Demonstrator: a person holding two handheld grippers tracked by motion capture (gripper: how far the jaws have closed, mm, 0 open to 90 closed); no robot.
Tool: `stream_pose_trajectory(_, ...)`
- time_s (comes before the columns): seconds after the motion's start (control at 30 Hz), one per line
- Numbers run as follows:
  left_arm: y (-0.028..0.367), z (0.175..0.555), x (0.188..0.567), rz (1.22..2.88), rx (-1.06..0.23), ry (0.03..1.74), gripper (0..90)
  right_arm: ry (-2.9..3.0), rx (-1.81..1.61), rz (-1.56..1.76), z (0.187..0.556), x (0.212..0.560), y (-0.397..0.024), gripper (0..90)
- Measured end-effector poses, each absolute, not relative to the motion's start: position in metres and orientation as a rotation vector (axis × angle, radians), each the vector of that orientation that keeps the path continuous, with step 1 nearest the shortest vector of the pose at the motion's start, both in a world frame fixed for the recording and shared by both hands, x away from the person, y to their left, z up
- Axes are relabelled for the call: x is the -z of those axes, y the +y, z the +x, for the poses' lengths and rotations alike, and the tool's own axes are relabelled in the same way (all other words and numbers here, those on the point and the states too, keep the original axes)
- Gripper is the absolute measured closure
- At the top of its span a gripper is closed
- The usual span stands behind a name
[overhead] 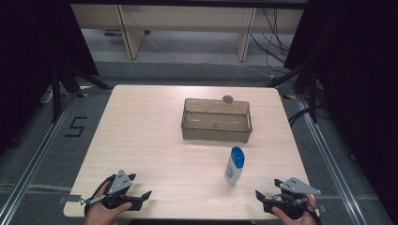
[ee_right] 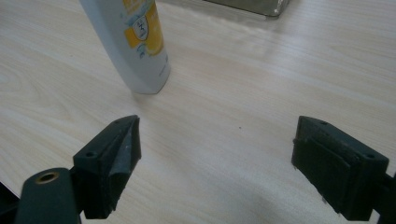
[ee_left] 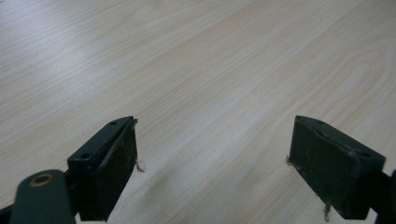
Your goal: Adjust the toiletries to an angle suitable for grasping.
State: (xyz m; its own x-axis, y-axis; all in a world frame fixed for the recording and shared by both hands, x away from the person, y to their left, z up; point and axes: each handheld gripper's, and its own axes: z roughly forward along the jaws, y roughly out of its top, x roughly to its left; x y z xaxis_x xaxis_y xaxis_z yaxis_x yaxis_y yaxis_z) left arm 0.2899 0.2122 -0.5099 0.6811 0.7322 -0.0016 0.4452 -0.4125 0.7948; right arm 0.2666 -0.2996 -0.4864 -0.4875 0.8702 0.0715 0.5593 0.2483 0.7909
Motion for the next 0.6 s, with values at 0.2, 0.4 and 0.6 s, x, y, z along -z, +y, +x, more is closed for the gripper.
stream_pose_trajectory(0.2,0.211,0.29,0.5104,2.065,-0.441,0.908,14.9,2.137,-1.115,1.314,0.2655,0.4852,-0.2978,16.5)
stream_pose_trajectory(0.4,0.2116,0.2898,0.5099,2.073,-0.445,0.902,14.9,2.126,-1.118,1.287,0.2654,0.4835,-0.2961,16.0)
stream_pose_trajectory(0.6,0.2111,0.2897,0.5098,2.073,-0.446,0.901,14.9,2.141,-1.133,1.297,0.2639,0.4831,-0.291,15.8)
